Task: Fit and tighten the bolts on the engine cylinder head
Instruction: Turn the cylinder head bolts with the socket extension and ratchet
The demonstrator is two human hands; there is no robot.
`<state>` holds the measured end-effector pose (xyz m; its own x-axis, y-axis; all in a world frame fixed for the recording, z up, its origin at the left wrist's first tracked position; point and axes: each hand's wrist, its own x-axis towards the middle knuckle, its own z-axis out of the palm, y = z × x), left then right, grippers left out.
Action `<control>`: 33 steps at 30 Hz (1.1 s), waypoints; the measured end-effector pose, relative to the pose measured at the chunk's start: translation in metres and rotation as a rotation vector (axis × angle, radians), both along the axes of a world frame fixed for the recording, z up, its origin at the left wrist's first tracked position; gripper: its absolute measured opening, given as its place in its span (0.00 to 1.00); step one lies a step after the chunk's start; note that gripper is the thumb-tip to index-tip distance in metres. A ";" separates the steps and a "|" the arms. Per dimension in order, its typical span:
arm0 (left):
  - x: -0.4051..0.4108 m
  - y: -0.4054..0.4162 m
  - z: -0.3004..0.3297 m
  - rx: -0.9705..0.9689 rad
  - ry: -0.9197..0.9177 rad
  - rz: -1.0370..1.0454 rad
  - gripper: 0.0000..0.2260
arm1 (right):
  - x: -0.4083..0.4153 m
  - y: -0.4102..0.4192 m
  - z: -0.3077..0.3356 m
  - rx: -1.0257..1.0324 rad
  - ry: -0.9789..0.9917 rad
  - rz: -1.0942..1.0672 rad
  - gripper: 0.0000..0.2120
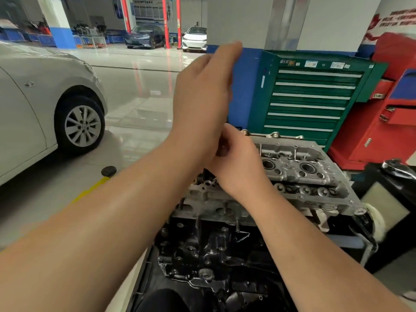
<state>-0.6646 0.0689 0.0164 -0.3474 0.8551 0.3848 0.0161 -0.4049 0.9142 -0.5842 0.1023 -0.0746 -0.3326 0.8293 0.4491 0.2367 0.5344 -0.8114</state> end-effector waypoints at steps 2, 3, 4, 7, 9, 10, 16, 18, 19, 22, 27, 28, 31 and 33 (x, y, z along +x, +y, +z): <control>-0.018 0.010 0.013 -0.143 0.003 -0.355 0.23 | 0.005 0.001 -0.001 -0.065 0.039 0.126 0.13; -0.027 0.014 0.020 -0.213 0.009 -0.541 0.24 | 0.008 0.002 -0.002 -0.077 0.054 0.181 0.10; -0.036 0.015 0.025 -0.246 0.010 -0.677 0.24 | 0.010 0.003 -0.002 -0.086 0.066 0.226 0.08; -0.038 0.015 0.025 -0.263 -0.061 -0.614 0.26 | 0.010 0.005 -0.002 -0.090 0.096 0.207 0.08; -0.024 0.008 0.017 -0.182 -0.058 -0.299 0.21 | 0.006 0.005 -0.002 -0.060 0.106 0.084 0.09; -0.016 0.003 0.011 -0.112 -0.069 -0.144 0.18 | 0.004 0.003 -0.002 -0.039 0.095 0.023 0.11; 0.007 -0.005 -0.007 0.054 0.000 0.107 0.16 | -0.001 -0.003 0.001 0.004 0.013 -0.019 0.10; -0.010 0.007 0.005 -0.067 -0.034 -0.188 0.21 | 0.005 -0.001 0.000 -0.030 0.007 0.101 0.12; -0.020 0.012 0.014 -0.163 -0.040 -0.410 0.22 | 0.008 0.000 0.000 -0.037 0.028 0.152 0.10; -0.041 0.017 0.022 -0.248 -0.065 -0.666 0.22 | 0.012 0.005 -0.003 -0.097 0.110 0.259 0.12; -0.013 0.000 0.004 0.105 -0.179 -0.030 0.12 | 0.005 0.007 -0.004 -0.061 0.112 0.079 0.13; -0.005 -0.004 -0.001 0.142 -0.141 0.032 0.11 | 0.003 0.004 -0.004 -0.018 0.094 0.027 0.11; 0.012 -0.006 -0.006 0.105 0.021 0.156 0.10 | 0.001 0.000 -0.001 0.085 0.003 -0.120 0.10; 0.004 0.003 0.002 0.035 0.025 0.085 0.17 | 0.004 0.001 -0.001 0.030 0.046 -0.031 0.11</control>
<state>-0.6609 0.0719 0.0186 -0.4083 0.8089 0.4231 0.0748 -0.4323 0.8986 -0.5798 0.1028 -0.0760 -0.2852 0.8250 0.4879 0.2160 0.5513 -0.8059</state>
